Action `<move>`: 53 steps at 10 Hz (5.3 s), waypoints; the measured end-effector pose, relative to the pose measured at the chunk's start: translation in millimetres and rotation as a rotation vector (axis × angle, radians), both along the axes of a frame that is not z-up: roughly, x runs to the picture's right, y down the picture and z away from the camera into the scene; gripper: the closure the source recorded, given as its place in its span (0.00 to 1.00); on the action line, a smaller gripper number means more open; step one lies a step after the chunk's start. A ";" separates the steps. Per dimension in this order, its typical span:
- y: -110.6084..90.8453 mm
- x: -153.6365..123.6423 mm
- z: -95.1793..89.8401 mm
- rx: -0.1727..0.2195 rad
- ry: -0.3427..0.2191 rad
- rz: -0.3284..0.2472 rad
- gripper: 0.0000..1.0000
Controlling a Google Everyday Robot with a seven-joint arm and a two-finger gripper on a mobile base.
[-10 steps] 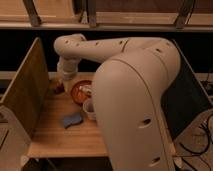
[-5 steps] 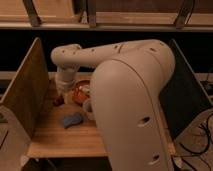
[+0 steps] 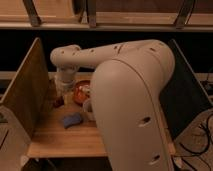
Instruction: Place the pepper on the white sponge
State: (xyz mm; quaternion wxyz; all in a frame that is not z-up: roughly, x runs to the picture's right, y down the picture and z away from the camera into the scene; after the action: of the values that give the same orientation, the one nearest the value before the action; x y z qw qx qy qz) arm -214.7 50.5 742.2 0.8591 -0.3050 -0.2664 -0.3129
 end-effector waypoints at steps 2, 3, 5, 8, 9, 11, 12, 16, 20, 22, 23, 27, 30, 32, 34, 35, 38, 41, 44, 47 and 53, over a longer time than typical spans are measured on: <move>-1.3 -1.8 11.3 -0.008 0.007 -0.059 1.00; 2.4 -4.8 15.7 -0.019 0.008 -0.087 1.00; 16.2 -8.8 25.7 -0.069 0.013 -0.128 1.00; 41.4 -12.4 33.3 -0.139 0.019 -0.170 1.00; 47.1 -10.5 36.1 -0.145 0.021 -0.185 1.00; 51.0 -4.1 43.4 -0.109 0.021 -0.217 1.00; 49.3 -2.0 45.3 -0.080 0.017 -0.223 1.00; 28.6 -0.3 43.1 0.144 -0.054 -0.221 1.00; 54.9 1.6 26.0 0.140 -0.084 -0.224 1.00; 66.1 4.7 29.0 0.097 -0.055 -0.266 1.00; 69.5 9.3 32.6 0.072 -0.025 -0.288 1.00; 71.6 17.5 37.1 0.042 0.019 -0.311 1.00; 85.7 25.5 45.0 0.006 0.038 -0.323 1.00; 107.3 37.5 58.0 -0.048 0.062 -0.322 1.00; 117.7 45.9 70.8 -0.079 0.089 -0.328 1.00; 119.1 47.8 77.5 -0.085 0.100 -0.333 1.00; 119.4 33.4 91.6 -0.079 0.076 -0.373 1.00; 115.0 22.4 98.3 -0.063 0.056 -0.408 1.00; 103.2 27.2 100.3 -0.037 0.081 -0.427 0.95; 102.1 27.0 98.0 -0.032 0.089 -0.432 0.92; 102.2 26.9 98.1 -0.032 0.089 -0.432 0.92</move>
State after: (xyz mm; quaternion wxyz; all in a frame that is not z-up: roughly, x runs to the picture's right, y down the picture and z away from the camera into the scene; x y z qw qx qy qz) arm -187.8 152.7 840.3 0.7781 -0.3822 -0.1615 -0.4717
